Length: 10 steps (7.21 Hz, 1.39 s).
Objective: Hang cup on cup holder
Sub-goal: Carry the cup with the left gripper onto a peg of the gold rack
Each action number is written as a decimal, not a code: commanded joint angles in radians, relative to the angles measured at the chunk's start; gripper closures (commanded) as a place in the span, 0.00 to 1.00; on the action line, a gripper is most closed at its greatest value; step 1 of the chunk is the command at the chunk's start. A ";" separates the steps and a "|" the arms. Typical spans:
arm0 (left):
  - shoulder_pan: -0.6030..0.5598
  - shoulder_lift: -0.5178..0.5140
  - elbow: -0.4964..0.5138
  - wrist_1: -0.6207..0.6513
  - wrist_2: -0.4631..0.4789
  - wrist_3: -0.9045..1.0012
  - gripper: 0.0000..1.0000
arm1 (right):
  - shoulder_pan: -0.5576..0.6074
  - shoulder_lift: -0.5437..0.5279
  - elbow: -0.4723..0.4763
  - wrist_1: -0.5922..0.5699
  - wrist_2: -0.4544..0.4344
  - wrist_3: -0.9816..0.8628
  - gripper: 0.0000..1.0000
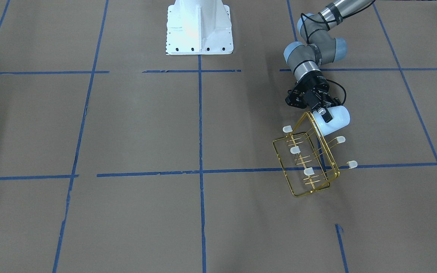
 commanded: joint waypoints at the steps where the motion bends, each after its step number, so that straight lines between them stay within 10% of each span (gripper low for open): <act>1: 0.000 -0.008 -0.001 -0.002 -0.004 -0.013 0.74 | 0.000 0.000 0.000 0.000 0.000 0.000 0.00; 2: 0.000 -0.008 -0.002 -0.004 -0.004 -0.020 0.01 | 0.000 0.000 0.000 0.000 0.000 0.000 0.00; 10: -0.009 0.128 -0.190 -0.039 -0.001 -0.037 0.00 | 0.000 0.000 0.000 0.000 0.000 0.000 0.00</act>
